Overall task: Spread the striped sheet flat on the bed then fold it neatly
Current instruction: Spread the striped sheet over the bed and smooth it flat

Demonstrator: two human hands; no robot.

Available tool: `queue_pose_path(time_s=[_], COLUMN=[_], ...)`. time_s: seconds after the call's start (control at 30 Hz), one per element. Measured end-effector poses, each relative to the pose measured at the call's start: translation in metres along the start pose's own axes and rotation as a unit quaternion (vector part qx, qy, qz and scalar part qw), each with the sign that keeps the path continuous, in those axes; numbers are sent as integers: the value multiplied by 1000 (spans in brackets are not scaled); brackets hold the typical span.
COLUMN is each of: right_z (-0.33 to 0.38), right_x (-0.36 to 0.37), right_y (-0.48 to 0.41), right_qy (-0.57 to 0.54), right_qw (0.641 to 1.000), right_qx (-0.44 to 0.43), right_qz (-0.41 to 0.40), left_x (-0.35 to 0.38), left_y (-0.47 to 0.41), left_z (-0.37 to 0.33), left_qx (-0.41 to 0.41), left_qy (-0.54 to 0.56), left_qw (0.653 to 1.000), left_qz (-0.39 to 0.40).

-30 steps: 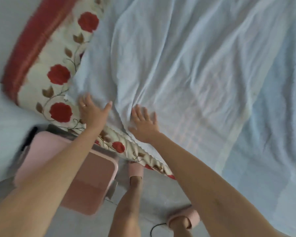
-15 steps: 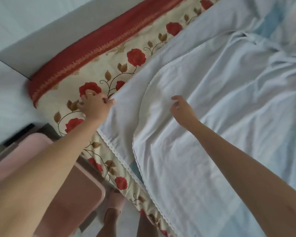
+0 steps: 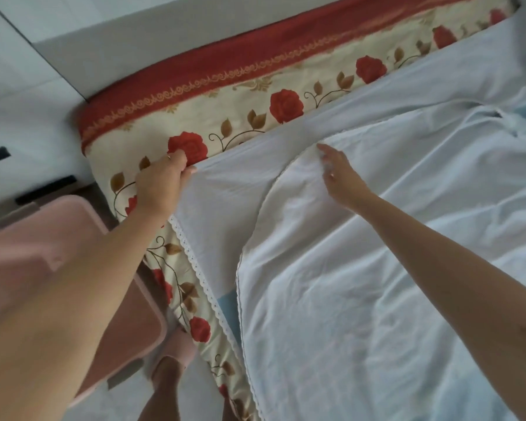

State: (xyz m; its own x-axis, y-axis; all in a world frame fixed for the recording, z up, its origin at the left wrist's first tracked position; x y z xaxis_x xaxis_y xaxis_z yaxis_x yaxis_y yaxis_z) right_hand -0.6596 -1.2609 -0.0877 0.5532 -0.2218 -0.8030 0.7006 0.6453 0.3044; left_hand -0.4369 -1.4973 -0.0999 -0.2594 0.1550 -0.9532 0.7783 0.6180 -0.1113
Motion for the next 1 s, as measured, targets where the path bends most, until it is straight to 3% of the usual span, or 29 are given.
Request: queue_pose_path(time_s=[0.1, 0.2, 0.23, 0.3, 0.37, 0.4, 0.5, 0.57, 0.7, 1.0], right_z=[-20, -40, -45, -56, -65, -69, -73, -66, -24, 1], right_x=[-36, -54, -56, -61, -64, -67, -72, -72, -65, -40], right_y=[-20, -42, -47, -56, -65, -68, -82, -93, -113, -126], right_qy=[52, 182, 215, 244, 231, 224, 204, 150, 72, 48], right_qw=[995, 979, 972, 965, 969, 970, 973, 982, 991, 994], right_qx=[25, 69, 79, 81, 79, 77, 76, 62, 1, -13], right_qz=[-77, -65, -56, -45, -48, -56, -82, -96, -109, -101], left_x=[2, -3, 2, 29, 59, 69, 79, 72, 53, 42], left_y=[8, -1, -2, 5, 21, 27, 33, 31, 36, 46], left_z=[2, -57, -81, -124, -148, -152, -146, -134, -89, -69], left_qx=[-117, -59, -36, -74, -138, -167, -231, -240, -267, -226], left_qy=[-81, -14, 52, 180, 184, 182, 277, 340, 357, 213], left_qw=[989, 996, 997, 978, 954, 947, 916, 902, 895, 950], left_qz=[-28, -64, -38, 78, 191, 206, 175, 113, 16, -18])
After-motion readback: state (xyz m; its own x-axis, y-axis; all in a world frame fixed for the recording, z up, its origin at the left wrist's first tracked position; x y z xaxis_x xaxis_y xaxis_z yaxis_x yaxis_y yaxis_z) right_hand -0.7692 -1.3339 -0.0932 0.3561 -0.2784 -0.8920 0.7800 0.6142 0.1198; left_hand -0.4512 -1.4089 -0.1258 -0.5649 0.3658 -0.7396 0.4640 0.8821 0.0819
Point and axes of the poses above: each hand's wrist, its own y-axis away from the middle knuckle, its own x-axis out of the palm, z = x × y, the point moved 8 cm from there along -y, towards the middle knuckle, and after that the axes turned 7 degrees about -z, right-handed, at the moved point
